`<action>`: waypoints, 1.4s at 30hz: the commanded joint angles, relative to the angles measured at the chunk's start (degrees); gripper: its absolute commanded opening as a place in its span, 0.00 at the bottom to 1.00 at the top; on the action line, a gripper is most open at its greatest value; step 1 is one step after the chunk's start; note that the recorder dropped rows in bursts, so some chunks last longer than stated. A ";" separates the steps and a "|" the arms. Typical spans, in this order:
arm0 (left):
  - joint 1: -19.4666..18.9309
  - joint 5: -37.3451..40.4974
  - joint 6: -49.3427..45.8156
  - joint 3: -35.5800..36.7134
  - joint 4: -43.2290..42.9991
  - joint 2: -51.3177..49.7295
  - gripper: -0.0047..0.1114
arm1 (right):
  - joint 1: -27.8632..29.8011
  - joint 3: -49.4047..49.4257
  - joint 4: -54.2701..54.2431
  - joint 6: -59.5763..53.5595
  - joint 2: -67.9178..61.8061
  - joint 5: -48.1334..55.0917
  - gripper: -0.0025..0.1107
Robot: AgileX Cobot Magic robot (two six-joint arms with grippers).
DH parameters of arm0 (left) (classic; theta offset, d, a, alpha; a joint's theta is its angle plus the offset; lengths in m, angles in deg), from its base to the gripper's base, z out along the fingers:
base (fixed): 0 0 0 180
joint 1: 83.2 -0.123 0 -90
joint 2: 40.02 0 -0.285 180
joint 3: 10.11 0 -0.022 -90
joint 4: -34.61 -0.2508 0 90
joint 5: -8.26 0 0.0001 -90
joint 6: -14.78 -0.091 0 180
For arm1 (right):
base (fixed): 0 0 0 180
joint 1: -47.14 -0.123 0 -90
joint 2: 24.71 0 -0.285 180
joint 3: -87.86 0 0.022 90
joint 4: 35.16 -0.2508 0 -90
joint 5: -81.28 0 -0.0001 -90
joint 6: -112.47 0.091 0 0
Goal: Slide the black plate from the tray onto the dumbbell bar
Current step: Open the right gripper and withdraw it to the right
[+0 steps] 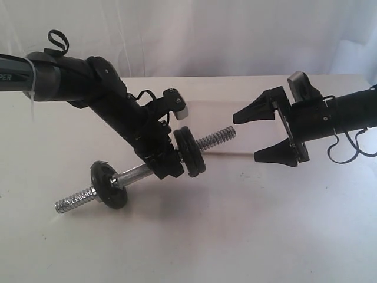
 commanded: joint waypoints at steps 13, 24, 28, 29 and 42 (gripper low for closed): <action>0.05 0.93 0.01 -1.64 7.39 3.66 0.04 | 0.41 -0.88 1.33 -0.43 0.56 0.55 0.94; 0.05 0.70 0.01 -1.64 7.39 3.66 0.04 | 0.41 -1.10 1.61 -0.23 0.56 0.55 0.83; 0.05 0.84 0.01 -1.64 7.39 3.66 0.04 | 0.41 -3.58 5.68 4.34 0.56 0.55 0.49; 0.05 0.84 0.01 -1.64 7.39 3.66 0.04 | 0.41 -4.42 7.50 6.24 0.56 0.55 0.37; 0.05 1.48 0.01 -1.64 7.39 3.66 0.04 | 1.58 -8.89 34.82 12.47 3.92 0.55 0.02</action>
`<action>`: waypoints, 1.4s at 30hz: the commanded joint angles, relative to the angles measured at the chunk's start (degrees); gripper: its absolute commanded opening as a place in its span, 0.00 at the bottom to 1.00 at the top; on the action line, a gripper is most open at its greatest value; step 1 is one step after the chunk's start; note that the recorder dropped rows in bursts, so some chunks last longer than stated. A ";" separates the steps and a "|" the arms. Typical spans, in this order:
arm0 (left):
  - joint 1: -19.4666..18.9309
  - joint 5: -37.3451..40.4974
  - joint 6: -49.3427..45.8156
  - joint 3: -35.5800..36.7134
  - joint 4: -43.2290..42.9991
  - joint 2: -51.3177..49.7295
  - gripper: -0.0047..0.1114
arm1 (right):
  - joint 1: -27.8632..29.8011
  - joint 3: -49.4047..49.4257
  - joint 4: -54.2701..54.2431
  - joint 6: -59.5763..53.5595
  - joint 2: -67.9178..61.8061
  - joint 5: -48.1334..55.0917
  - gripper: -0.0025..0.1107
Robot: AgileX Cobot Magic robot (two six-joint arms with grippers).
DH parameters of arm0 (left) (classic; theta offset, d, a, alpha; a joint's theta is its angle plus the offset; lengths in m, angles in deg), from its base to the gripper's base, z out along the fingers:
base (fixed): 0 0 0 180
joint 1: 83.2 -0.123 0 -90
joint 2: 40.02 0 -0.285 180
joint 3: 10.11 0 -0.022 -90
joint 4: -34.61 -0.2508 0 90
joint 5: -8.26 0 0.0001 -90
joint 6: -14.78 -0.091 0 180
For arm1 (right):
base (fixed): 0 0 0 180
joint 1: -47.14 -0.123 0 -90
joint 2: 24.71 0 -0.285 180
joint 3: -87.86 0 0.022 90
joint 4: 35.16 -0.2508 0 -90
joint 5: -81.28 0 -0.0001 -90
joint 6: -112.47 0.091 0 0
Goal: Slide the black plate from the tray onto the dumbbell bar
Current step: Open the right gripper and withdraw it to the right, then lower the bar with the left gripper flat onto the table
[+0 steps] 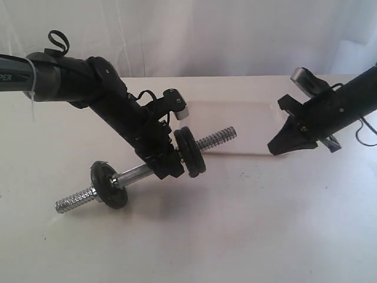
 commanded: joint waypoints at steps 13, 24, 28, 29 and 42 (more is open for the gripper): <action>0.05 1.89 0.01 -1.64 7.29 3.66 0.04 | 5.75 -0.33 26.29 12.49 2.12 -1.05 0.02; 0.05 1.95 0.01 -1.64 7.29 3.66 0.04 | 7.67 0.44 31.64 12.27 2.12 -8.91 0.02; 0.05 1.82 0.01 -1.64 7.29 3.66 0.04 | 7.67 0.44 32.39 12.27 2.12 -9.66 0.02; 0.05 1.56 0.01 -1.64 7.29 3.66 0.04 | 7.67 0.44 32.39 12.27 2.12 -9.79 0.02; 0.05 1.46 0.01 -1.64 7.29 3.66 0.04 | 7.67 0.44 32.39 12.27 2.12 -9.89 0.02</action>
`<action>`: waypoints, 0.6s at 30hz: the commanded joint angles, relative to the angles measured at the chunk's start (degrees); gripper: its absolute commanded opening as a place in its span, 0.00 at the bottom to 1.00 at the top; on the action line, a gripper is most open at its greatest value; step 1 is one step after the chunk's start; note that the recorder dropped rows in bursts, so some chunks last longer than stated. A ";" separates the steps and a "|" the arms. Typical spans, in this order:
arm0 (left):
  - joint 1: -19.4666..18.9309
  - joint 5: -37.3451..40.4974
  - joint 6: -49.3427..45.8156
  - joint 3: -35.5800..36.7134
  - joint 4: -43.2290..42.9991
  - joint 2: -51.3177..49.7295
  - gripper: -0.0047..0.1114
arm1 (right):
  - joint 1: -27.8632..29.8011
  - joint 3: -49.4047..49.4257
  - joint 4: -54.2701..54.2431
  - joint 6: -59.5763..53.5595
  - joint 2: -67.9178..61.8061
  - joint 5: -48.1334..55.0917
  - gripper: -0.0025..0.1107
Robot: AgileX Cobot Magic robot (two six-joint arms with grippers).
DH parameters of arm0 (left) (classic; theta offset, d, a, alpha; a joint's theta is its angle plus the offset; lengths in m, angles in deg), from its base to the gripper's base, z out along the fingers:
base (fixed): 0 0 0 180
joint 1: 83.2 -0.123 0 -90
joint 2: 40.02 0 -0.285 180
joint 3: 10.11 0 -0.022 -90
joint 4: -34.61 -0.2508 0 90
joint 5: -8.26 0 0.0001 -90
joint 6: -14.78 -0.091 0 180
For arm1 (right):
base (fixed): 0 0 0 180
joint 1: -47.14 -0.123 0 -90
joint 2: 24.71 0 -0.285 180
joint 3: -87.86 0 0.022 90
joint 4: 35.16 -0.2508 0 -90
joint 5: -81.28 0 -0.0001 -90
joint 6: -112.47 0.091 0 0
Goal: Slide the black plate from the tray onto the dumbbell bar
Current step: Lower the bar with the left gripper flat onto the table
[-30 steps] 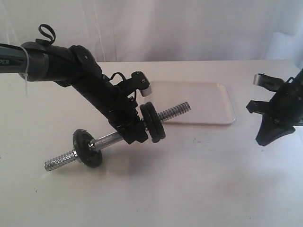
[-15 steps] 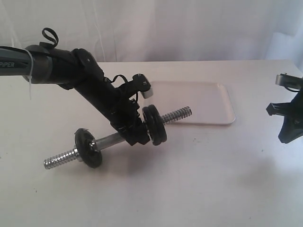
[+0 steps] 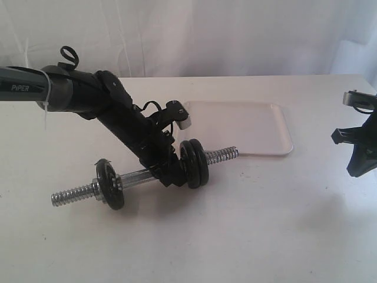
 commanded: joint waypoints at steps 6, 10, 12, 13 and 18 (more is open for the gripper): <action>-0.05 2.18 0.82 -1.05 4.91 7.94 0.04 | 0.27 0.31 0.38 0.01 0.69 -0.55 0.02; -0.05 2.56 0.59 -1.05 4.91 7.94 0.04 | 0.27 0.31 0.38 0.01 0.69 -0.68 0.02; -0.05 2.54 0.39 -1.05 4.91 7.83 0.08 | 0.27 0.31 0.38 0.01 0.69 -0.68 0.02; -0.05 1.95 0.41 -1.05 4.91 7.57 0.14 | 0.27 0.31 0.38 0.01 0.69 -0.68 0.02; 0.08 -3.15 0.41 -1.05 6.56 5.70 0.19 | 0.27 0.31 0.28 0.01 0.69 -0.66 0.02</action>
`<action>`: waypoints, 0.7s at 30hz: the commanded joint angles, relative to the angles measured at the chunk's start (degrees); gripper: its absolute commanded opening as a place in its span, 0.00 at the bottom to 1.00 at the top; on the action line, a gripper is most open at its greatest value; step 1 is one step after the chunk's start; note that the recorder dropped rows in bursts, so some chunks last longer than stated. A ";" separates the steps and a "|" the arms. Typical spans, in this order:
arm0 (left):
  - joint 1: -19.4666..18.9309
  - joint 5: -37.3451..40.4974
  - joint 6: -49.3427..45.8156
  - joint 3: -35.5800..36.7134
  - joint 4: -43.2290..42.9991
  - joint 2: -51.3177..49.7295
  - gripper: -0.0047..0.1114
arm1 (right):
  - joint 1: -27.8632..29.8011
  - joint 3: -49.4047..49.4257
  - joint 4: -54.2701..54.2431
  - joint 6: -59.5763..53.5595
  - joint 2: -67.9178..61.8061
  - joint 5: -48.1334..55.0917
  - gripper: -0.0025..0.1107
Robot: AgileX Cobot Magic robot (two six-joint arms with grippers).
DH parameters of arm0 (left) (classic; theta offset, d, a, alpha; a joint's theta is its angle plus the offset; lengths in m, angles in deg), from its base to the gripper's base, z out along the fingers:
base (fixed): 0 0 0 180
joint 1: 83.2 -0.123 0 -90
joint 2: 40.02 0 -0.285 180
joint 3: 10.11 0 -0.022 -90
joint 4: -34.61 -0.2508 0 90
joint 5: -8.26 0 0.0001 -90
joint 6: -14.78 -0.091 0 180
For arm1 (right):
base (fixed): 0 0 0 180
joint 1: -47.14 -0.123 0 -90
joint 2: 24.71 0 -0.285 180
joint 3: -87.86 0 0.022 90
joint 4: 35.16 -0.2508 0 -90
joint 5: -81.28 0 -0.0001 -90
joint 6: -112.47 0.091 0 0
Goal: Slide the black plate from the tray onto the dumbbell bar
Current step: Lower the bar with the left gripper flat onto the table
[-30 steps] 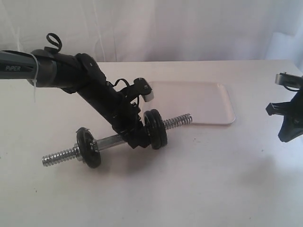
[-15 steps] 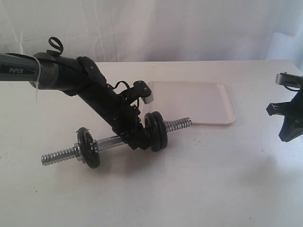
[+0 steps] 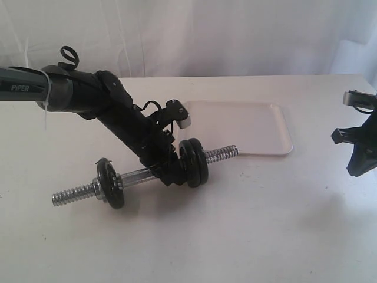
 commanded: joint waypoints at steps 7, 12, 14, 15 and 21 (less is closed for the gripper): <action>0.08 -3.44 0.06 -1.05 7.27 4.81 0.51 | 0.27 0.31 0.27 0.01 0.69 -1.06 0.02; 0.08 -3.44 0.06 -1.05 8.62 4.13 0.57 | 0.27 0.31 0.27 0.01 0.69 -1.25 0.02; 0.08 -3.44 0.06 -1.05 8.62 4.13 0.57 | 0.27 0.31 0.17 0.01 0.69 -1.24 0.02; 0.08 -3.44 0.06 -1.05 8.62 4.13 0.57 | 0.27 0.31 0.17 0.01 0.69 -1.24 0.02; 0.08 -3.44 0.06 -1.05 8.52 4.13 0.57 | 0.27 0.31 0.17 0.01 0.69 -1.24 0.02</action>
